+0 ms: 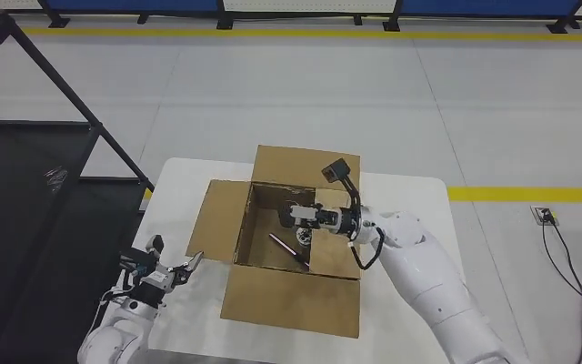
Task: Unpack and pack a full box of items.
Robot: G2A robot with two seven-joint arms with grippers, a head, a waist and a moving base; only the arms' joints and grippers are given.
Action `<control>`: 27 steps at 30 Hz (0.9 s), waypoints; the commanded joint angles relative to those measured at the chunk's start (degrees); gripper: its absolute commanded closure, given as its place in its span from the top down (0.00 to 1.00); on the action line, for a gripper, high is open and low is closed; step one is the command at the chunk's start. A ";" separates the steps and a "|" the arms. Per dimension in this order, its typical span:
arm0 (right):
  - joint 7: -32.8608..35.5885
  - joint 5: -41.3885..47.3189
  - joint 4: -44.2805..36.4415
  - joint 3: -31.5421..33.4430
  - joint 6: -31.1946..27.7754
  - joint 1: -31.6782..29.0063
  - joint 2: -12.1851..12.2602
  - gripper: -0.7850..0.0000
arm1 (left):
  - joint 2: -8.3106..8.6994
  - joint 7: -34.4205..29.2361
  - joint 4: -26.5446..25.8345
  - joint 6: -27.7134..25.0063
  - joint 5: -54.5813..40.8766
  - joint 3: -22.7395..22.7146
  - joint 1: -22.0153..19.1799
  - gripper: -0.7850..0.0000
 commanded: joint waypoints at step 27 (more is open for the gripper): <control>-1.36 -0.51 -15.40 7.15 1.81 -10.71 3.46 1.00 | 0.26 1.64 -8.13 1.80 2.42 -3.59 2.73 1.00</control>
